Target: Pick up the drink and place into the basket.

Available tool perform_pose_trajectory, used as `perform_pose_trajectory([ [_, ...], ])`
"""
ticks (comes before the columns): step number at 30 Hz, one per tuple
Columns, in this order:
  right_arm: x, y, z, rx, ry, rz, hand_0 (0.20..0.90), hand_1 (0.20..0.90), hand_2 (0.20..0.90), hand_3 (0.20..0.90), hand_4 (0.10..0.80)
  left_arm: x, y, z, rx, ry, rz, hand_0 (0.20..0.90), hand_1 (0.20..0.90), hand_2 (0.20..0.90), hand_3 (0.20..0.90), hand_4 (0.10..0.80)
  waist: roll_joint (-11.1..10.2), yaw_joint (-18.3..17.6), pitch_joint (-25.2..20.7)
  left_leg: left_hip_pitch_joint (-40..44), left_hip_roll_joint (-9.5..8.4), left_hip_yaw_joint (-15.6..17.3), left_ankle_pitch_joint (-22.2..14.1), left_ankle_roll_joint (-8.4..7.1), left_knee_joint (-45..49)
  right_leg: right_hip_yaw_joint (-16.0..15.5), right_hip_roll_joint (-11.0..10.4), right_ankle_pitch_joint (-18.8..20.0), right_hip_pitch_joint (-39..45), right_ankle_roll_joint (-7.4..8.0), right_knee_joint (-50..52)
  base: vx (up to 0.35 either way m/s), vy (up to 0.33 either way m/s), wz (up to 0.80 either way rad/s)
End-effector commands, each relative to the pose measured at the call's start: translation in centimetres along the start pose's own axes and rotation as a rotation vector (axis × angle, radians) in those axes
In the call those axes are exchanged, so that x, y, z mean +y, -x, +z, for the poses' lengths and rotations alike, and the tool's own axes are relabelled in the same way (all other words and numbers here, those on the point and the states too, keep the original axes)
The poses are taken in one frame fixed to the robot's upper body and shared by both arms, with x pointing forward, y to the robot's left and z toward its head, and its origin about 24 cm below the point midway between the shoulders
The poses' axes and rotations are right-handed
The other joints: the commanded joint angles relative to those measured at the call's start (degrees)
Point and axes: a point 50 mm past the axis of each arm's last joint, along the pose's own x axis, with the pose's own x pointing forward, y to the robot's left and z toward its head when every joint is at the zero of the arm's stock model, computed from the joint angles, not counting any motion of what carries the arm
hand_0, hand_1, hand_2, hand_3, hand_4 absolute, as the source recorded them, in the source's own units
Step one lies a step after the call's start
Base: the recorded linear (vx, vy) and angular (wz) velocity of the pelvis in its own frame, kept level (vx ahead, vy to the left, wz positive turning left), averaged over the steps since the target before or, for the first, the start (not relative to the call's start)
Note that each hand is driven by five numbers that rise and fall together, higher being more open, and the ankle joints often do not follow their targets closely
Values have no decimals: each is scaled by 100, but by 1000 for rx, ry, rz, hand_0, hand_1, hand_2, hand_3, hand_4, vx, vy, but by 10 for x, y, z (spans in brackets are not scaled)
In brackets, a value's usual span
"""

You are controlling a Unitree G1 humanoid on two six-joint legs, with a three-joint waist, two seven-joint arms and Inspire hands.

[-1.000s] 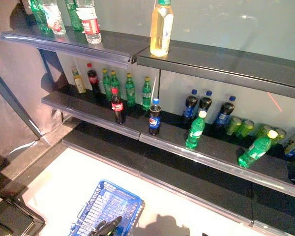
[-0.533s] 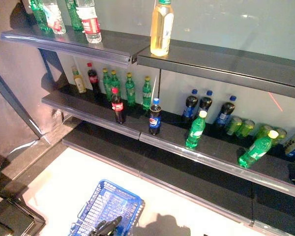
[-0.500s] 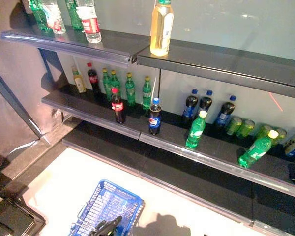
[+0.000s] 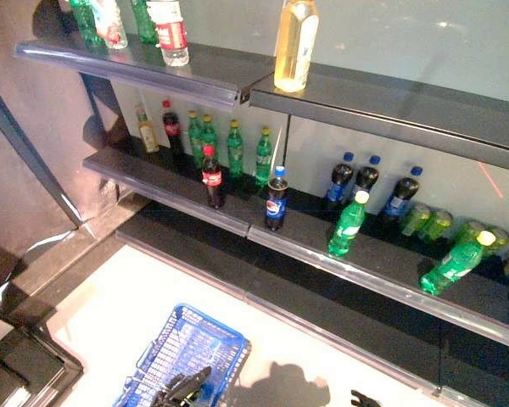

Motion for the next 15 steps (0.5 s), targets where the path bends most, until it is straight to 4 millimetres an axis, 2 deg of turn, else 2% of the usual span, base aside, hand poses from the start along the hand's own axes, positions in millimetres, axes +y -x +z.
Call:
perform_pose_trajectory([
  [1, -13, -5, 69, -283, 62, -81, 900, 900, 900, 900, 800, -29, -7, 26, -89, -105, -106, 300, 300, 300, 200, 100, 69, 235, 151, 41, 109, 135, -184, 31, 24, -134, -259, -173, -137, 39, 548, 2, -82, 6],
  [2, -10, 3, 103, -409, 88, -93, 900, 900, 900, 900, 800, -28, -6, 29, -97, -116, -107, 300, 300, 300, 200, 100, 17, 258, 168, 18, 106, 83, -175, 41, 24, -140, -257, -157, -147, 47, 546, 2, -97, 7],
  [3, -9, 10, 119, -476, 104, -98, 900, 900, 900, 900, 800, -27, -5, 31, -101, -118, -107, 300, 300, 300, 200, 100, -4, 258, 173, 10, 102, 58, -174, 47, 24, -141, -257, -148, -153, 55, 545, 0, -75, 8],
  [4, -9, 11, 121, -487, 113, -99, 900, 900, 900, 900, 800, -27, -5, 31, -101, -118, -107, 300, 300, 300, 200, 100, -5, 255, 172, 11, 101, 54, -174, 48, 24, -142, -257, -148, -152, 56, 545, 6, -61, 14],
  [5, -10, 29, 150, -615, 138, -97, 900, 900, 900, 900, 800, -23, -4, 34, -109, -118, -103, 300, 300, 300, 200, 100, -45, 244, 182, 0, 99, 25, -177, 51, 24, -130, -254, -132, -169, 75, 541, 9, -54, 18],
  [7, -14, 50, 176, -750, 171, -90, 900, 900, 900, 900, 800, -19, -3, 34, -112, -114, -98, 300, 300, 300, 200, 100, -69, 229, 182, -4, 94, 0, -176, 54, 24, -105, -247, -130, -188, 89, 546, 16, -45, 15],
  [8, -14, 50, 176, -749, 171, -90, 900, 900, 900, 900, 800, -19, -3, 34, -112, -114, -98, 300, 300, 300, 200, 100, -66, 229, 181, -3, 94, -1, -177, 54, 24, -105, -247, -131, -188, 89, 546, 25, -23, 5],
  [9, -18, 72, 198, -874, 176, -79, 900, 900, 900, 900, 800, -15, -2, 33, -117, -103, -91, 300, 300, 300, 200, 100, -75, 204, 186, -2, 95, -2, -180, 60, 24, -73, -244, -126, -209, 98, 542, 0, 0, 0],
  [12, -26, 106, 226, -1075, 173, -99, 900, 900, 900, 900, 800, -8, 0, 30, -126, -84, -77, 300, 300, 300, 200, 100, -68, 162, 179, 32, 106, 31, -204, 60, 37, -54, -254, -134, -222, 112, 538, 46, -6, 3],
  [13, -27, 110, 228, -1097, 169, -106, 900, 900, 900, 900, 800, -7, 0, 29, -125, -82, -76, 300, 300, 300, 200, 100, -63, 161, 177, 36, 106, 36, -209, 61, 42, -52, -257, -136, -223, 113, 541, 58, 1, -1],
  [14, -36, 130, 243, -1210, 134, -152, 900, 900, 900, 900, 800, -4, 2, 24, -125, -73, -68, 300, 300, 300, 200, 100, -47, 150, 169, 45, 121, 67, -229, 57, 80, -51, -278, -148, -246, 115, 566, 55, 4, -1],
  [15, -39, 139, 248, -1274, 116, -190, 900, 900, 900, 900, 800, -3, 2, 23, -125, -71, -65, 300, 300, 300, 200, 100, -37, 148, 168, 47, 127, 81, -237, 56, 98, -50, -286, -155, -259, 114, 581, 72, 24, -4],
])
